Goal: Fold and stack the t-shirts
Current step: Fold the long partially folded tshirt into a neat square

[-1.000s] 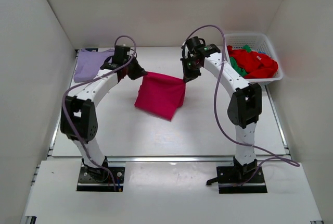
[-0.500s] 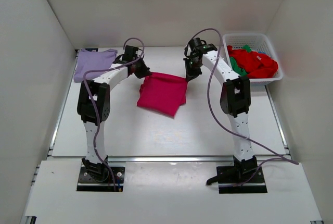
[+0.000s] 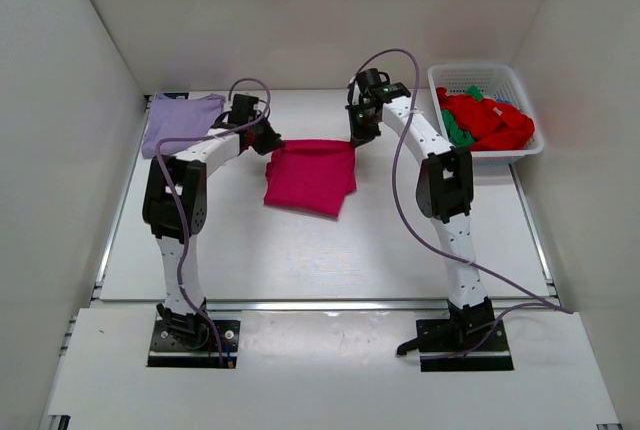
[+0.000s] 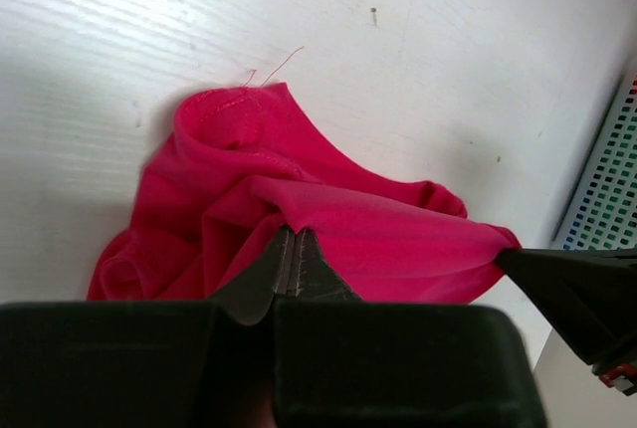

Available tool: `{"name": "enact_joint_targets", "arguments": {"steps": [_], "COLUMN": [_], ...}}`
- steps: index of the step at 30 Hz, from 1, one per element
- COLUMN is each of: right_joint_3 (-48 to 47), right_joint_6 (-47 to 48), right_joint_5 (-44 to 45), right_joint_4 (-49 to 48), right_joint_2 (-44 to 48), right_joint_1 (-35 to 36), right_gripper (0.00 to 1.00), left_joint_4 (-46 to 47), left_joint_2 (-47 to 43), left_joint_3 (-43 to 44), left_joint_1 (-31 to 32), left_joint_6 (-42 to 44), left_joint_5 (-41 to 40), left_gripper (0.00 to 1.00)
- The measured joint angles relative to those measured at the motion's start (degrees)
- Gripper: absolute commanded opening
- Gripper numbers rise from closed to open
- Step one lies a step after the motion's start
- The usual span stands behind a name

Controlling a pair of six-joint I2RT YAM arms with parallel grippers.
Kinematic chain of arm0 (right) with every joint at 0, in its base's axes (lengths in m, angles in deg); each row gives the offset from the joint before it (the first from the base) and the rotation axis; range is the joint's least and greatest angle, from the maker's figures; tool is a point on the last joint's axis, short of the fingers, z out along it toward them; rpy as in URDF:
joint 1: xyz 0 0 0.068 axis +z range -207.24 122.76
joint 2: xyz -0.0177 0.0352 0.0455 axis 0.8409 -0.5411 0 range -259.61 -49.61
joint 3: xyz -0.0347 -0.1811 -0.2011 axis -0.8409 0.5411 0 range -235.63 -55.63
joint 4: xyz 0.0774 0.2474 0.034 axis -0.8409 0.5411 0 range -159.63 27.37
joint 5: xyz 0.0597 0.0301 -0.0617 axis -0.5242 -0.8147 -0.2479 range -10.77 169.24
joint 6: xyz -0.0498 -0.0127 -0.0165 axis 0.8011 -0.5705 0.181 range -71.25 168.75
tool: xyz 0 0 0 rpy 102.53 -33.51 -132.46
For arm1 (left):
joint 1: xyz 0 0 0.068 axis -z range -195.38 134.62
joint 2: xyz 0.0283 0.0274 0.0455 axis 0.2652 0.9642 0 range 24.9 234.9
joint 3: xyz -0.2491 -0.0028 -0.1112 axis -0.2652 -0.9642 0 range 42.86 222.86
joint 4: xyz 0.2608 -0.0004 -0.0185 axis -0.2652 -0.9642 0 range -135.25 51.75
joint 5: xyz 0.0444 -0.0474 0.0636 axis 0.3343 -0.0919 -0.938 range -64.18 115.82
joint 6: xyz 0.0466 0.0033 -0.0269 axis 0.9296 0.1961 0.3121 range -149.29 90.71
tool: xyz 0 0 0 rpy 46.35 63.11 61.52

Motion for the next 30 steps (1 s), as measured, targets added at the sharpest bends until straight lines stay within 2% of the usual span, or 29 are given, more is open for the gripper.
{"name": "enact_joint_targets", "arguments": {"steps": [8,16,17,18,19,21,22,24,26,28,30], "right_joint_3": [-1.44,-3.48,-3.98,-4.52,-5.01,-6.03,-6.71,-7.43,-7.58,-7.58,-7.61], "right_joint_6": [1.36,1.60,1.66,1.79,1.95,2.23,2.36,2.49,2.64,2.75,2.95], "right_joint_5": [2.08,1.05,0.79,0.50,0.26,-0.13,-0.44,-0.74,-0.87,-0.68,-0.13], "right_joint_4": [-3.50,-7.32,-7.89,-8.50,-9.09,-10.49,-11.04,-12.13,-12.90,-13.09,-13.18], "right_joint_2": [0.00,-0.07,-0.15,-0.31,-0.52,-1.33,-1.92,-2.95,-3.74,-4.07,-4.09], "right_joint_1": [2.05,2.47,2.45,2.43,2.40,2.40,2.40,2.38,2.29,2.19,2.08], "right_gripper": [0.00,0.00,0.03,0.07,0.10,0.28,0.34,0.57,0.71,0.81,0.81], "left_joint_4": [5.73,10.21,10.51,10.88,11.26,12.02,12.37,12.85,13.07,12.79,12.72], "left_joint_2": [-4.57,-5.14,-5.14,-5.14,-5.14,-5.14,-5.14,-5.14,-5.05,-4.72,-4.68], "left_joint_3": [-8.66,-9.79,-9.79,-9.79,-9.79,-9.79,-9.79,-9.77,-9.51,-8.41,-7.48], "left_joint_1": [-1.46,-2.01,-2.10,-2.19,-2.32,-2.60,-2.75,-3.06,-3.54,-4.17,-4.94], "left_joint_6": [-1.22,-1.86,-1.97,-1.99,-1.92,-2.14,-2.23,-2.21,-2.27,-2.43,-2.29], "left_joint_5": [-0.15,-0.24,-0.33,-0.35,-0.44,-0.74,-0.96,-1.73,-2.34,-2.93,-3.48], "left_gripper": [0.00,0.01,0.04,0.12,0.15,0.24,0.29,0.41,0.44,0.49,0.53]}}
